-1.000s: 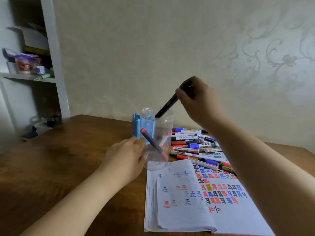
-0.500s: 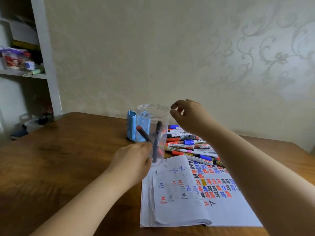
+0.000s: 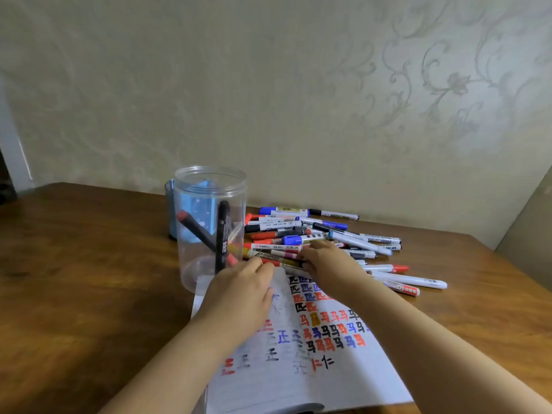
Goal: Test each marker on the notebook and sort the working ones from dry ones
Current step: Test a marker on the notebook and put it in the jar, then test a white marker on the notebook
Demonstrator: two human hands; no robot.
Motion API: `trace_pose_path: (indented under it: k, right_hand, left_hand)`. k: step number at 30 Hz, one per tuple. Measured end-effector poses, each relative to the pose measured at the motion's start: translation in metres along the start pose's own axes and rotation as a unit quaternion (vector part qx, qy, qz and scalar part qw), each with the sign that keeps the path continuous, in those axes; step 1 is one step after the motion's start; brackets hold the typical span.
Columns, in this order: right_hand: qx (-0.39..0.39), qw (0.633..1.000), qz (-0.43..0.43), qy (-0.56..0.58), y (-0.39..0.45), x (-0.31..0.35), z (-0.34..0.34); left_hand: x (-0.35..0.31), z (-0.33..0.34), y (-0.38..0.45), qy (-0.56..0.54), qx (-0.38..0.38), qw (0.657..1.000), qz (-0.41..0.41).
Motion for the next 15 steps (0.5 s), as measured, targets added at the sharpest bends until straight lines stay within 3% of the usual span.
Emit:
trace_pose_path:
  k: [8, 15]
  right_hand:
    - [-0.068, 0.997, -0.009, -0.017, 0.024, 0.011, 0.005]
    - [-0.043, 0.997, -0.007, -0.06, 0.027, 0.011, 0.012]
  left_hand:
    - [0.007, 0.006, -0.005, -0.011, 0.001, 1.0, 0.006]
    - [0.012, 0.001, -0.007, -0.004, -0.031, 0.999, 0.005]
Point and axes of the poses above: each hand's wrist, its own y-axis towards the middle knuckle, its own z-axis out of the palm, x = y × z, the point moved 8 cm from there along y, towards the middle knuckle, and after that the axes turned 11 degrees about y, right-handed, at the moved point
